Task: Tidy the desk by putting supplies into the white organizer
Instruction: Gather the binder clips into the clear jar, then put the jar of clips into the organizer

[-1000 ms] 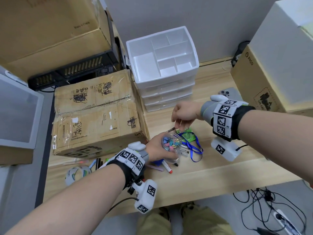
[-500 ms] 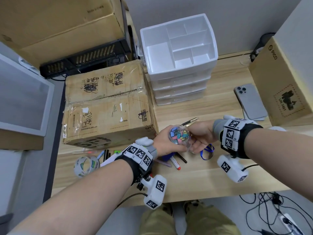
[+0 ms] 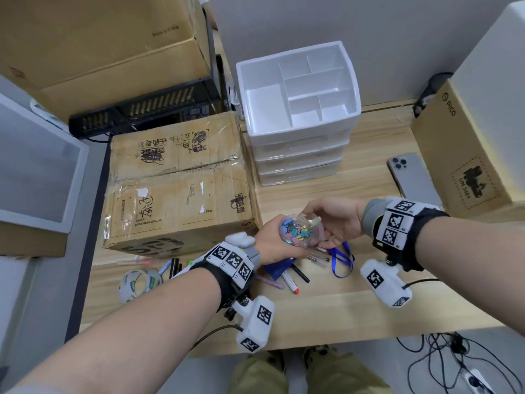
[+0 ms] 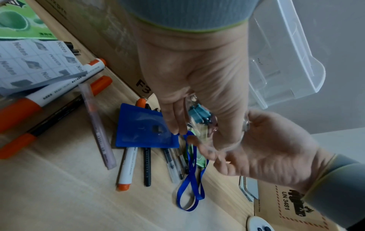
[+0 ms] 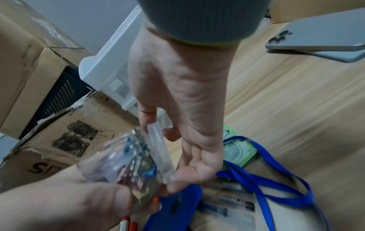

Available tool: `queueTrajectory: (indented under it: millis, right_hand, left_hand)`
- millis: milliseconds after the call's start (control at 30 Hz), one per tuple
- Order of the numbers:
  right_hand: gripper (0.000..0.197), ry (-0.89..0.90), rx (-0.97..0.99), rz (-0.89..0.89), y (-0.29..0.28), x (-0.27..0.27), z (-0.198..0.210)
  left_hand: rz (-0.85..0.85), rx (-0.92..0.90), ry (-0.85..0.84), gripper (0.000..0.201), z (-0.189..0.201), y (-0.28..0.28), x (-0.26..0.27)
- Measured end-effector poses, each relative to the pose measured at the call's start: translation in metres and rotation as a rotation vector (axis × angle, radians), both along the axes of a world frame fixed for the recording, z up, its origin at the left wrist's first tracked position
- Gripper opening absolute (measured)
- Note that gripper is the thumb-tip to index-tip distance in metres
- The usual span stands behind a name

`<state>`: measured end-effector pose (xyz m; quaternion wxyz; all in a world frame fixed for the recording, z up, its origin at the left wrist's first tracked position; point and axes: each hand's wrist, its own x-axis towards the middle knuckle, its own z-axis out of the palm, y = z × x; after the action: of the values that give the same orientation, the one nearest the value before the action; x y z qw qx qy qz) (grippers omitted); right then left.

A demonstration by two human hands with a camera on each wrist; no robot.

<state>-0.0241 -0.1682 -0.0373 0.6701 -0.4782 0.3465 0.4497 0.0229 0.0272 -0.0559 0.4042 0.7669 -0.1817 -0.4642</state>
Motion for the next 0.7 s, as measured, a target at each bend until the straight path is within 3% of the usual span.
queueTrajectory:
  millis: [100,200,267,367,433,567,700]
  right_hand:
    - [0.014,-0.163,-0.087,-0.016,-0.002,0.003,0.007]
    - [0.038,-0.303,-0.221,0.239,0.008,0.001,0.017]
    - [0.055,-0.393,-0.341,0.390,0.017,0.000,0.023]
    - [0.057,-0.504,-0.534,0.608,0.029,0.002,0.029]
    - [0.055,-0.475,-0.621,0.729,0.034,0.005,0.028]
    - [0.082,-0.247,-0.683,0.804,0.044,0.005,0.025]
    - [0.099,-0.245,-0.729,0.861,0.044,0.000,0.025]
  left_hand:
    - [-0.065,0.046,0.002,0.063,-0.002,0.000,-0.004]
    - [-0.126,0.033,0.062,0.045,-0.005,0.002,-0.008]
    - [-0.118,0.054,0.085,0.045,-0.004,0.003,-0.010]
    - [-0.117,0.098,0.060,0.042,-0.005,0.004,-0.012]
    - [-0.150,0.128,0.021,0.043,-0.006,0.004,-0.014]
    - [-0.116,0.092,0.037,0.033,-0.002,0.001,-0.017]
    - [-0.098,0.052,0.053,0.030,0.007,-0.002,-0.019]
